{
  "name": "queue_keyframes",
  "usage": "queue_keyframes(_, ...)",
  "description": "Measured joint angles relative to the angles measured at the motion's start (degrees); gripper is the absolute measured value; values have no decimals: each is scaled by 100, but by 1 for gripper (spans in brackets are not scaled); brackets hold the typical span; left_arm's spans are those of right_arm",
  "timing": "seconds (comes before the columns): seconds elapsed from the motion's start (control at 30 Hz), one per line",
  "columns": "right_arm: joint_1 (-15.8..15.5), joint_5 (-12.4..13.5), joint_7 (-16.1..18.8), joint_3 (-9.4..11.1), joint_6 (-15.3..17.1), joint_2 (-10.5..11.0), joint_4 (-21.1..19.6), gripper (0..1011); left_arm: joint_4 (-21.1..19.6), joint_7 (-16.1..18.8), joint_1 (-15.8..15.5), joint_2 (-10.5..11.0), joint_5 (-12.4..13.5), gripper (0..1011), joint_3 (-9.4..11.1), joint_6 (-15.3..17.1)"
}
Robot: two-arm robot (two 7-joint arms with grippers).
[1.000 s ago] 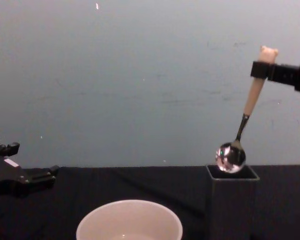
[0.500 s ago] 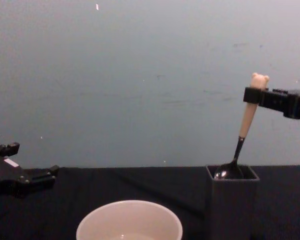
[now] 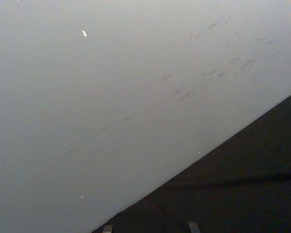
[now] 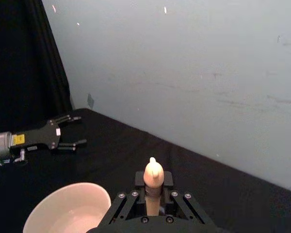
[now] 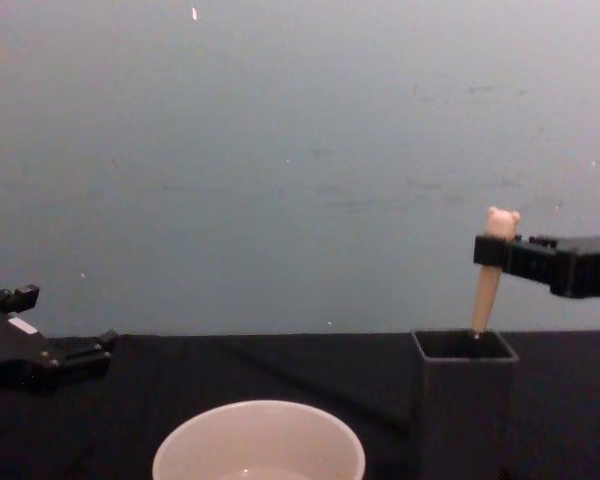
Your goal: Pick up the stirring spoon with one hand, stir inside the cup, then place it back in its original position.
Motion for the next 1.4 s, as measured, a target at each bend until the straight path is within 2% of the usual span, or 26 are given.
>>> queue_keyframes(0.87, 67, -263, -10, -131, 150, -211, 472, 205, 0, 0, 0, 0, 0, 1001, 0, 0)
queue_keyframes(1.4, 73, -364, -8, -123, 202, -249, 545, 205, 0, 0, 1, 0, 0, 1001, 0, 0)
